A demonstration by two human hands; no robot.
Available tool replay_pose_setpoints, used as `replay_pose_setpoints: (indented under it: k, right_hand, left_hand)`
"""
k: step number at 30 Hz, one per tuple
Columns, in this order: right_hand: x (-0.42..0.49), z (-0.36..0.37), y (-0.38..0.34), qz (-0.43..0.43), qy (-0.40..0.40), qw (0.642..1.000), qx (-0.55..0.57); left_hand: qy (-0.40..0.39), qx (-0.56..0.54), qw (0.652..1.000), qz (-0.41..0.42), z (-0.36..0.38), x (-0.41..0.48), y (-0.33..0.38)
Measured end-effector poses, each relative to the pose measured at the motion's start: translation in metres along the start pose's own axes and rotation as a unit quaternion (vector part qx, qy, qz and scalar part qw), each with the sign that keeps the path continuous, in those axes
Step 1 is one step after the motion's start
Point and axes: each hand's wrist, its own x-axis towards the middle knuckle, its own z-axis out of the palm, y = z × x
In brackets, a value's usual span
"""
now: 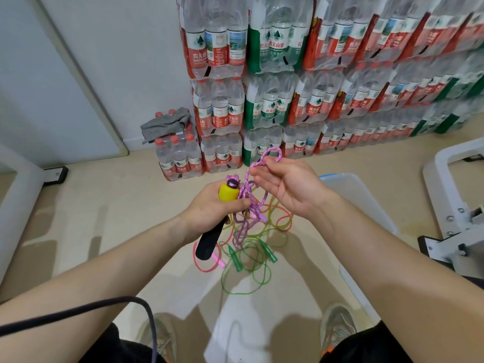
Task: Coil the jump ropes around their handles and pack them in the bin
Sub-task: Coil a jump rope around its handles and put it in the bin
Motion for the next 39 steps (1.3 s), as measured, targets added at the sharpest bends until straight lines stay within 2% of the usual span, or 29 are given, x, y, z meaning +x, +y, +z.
replay_pose_setpoints:
  k: [3, 7, 9, 11, 13, 15, 17, 19, 23, 26, 29, 32, 35, 39]
  right_hand:
    - [-0.002, 0.003, 0.002, 0.005, -0.013, 1.000, -0.015]
    - [-0.002, 0.005, 0.000, -0.010, -0.008, 0.999, -0.044]
    - [0.001, 0.001, 0.000, -0.012, 0.035, 0.990, -0.135]
    - [0.006, -0.006, 0.005, 0.005, 0.102, 0.965, -0.243]
    - [0.007, -0.011, 0.015, 0.033, 0.128, 0.939, -0.318]
    - [0.007, -0.017, 0.031, 0.063, 0.096, 0.905, -0.409]
    - [0.009, -0.023, 0.050, 0.079, 0.035, 0.853, -0.515]
    - [0.011, -0.026, 0.063, 0.081, -0.005, 0.816, -0.572]
    - [0.022, -0.032, 0.078, 0.071, -0.078, 0.795, -0.598]
    - [0.031, -0.037, 0.087, 0.057, -0.093, 0.788, -0.606]
    - [0.036, -0.044, 0.092, 0.056, -0.074, 0.787, -0.610]
    - [0.034, -0.044, 0.088, 0.056, -0.067, 0.828, -0.554]
    - [0.031, -0.040, 0.081, 0.010, -0.033, 0.877, -0.480]
    - [0.026, -0.032, 0.075, -0.095, 0.004, 0.889, -0.448]
  left_hand:
    - [-0.009, -0.004, 1.000, -0.003, 0.002, -0.003, 0.003]
    - [0.030, -0.001, 1.000, -0.008, 0.004, -0.002, 0.005]
    - [0.058, -0.031, 0.998, -0.010, 0.000, -0.002, 0.009]
    - [0.081, -0.072, 0.994, -0.018, -0.007, 0.000, 0.013]
    - [0.098, -0.108, 0.989, -0.026, -0.015, 0.002, 0.016]
    - [0.105, -0.131, 0.985, -0.029, -0.018, 0.003, 0.018]
    - [0.112, -0.142, 0.983, -0.022, -0.017, 0.003, 0.021]
    - [0.112, -0.163, 0.980, -0.014, -0.015, 0.002, 0.027]
    - [0.093, -0.209, 0.973, -0.009, -0.015, -0.002, 0.040]
    - [0.102, -0.237, 0.966, -0.007, -0.019, -0.003, 0.044]
    - [0.155, -0.242, 0.958, 0.006, -0.030, 0.000, 0.042]
    - [0.237, -0.204, 0.950, 0.011, -0.046, 0.006, 0.032]
    - [0.330, -0.155, 0.931, -0.006, -0.064, 0.014, 0.021]
    - [0.395, -0.082, 0.914, -0.038, -0.081, 0.023, 0.007]
